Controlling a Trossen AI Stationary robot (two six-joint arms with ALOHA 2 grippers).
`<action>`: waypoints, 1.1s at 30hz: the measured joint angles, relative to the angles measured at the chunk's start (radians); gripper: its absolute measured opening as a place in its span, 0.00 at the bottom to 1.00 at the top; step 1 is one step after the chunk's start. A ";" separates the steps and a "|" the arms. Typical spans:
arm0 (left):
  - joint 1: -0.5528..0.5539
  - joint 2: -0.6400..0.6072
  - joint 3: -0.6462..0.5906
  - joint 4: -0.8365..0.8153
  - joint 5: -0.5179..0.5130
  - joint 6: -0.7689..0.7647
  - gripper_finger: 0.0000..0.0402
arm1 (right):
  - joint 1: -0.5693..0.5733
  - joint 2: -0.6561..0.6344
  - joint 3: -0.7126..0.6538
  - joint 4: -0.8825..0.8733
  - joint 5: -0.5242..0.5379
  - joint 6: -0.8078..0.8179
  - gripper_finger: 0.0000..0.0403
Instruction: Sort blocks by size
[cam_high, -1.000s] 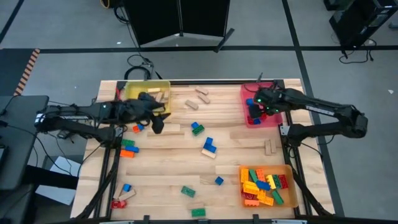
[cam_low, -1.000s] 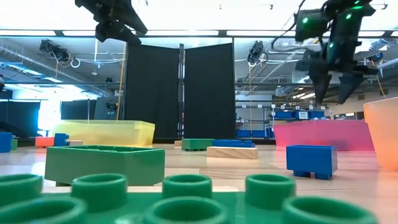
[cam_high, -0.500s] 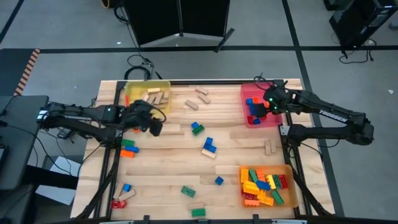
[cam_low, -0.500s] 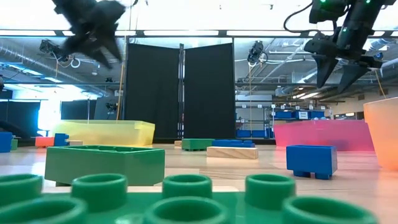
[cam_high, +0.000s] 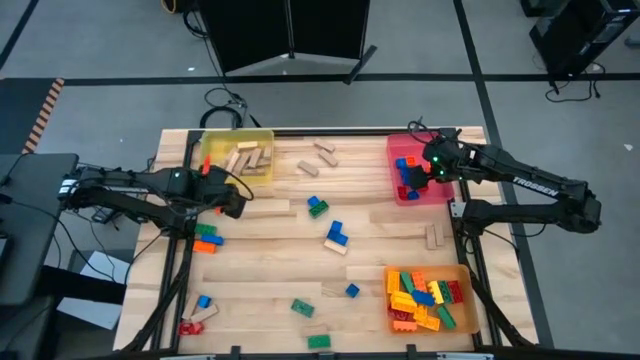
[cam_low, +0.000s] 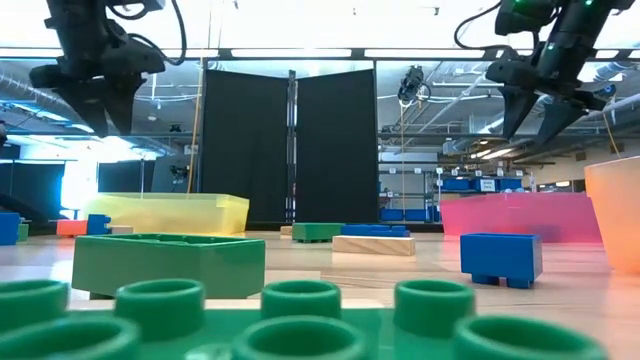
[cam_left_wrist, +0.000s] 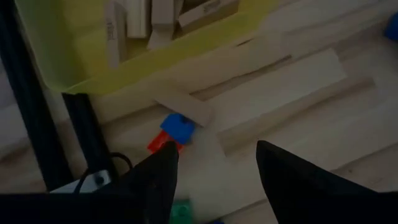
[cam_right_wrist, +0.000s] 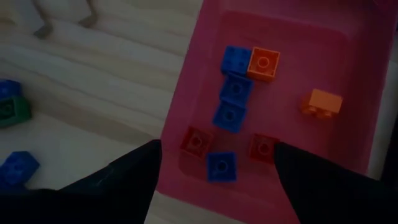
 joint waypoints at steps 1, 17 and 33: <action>0.004 0.001 -0.003 -0.002 0.005 -0.004 0.56 | 0.000 0.000 0.000 0.003 0.000 0.000 0.80; 0.032 0.135 -0.072 -0.018 0.097 0.024 0.86 | 0.001 0.005 0.000 0.037 -0.006 0.000 0.79; 0.216 0.386 -0.087 0.092 0.146 0.374 0.88 | 0.000 0.005 0.000 0.060 -0.012 0.000 0.78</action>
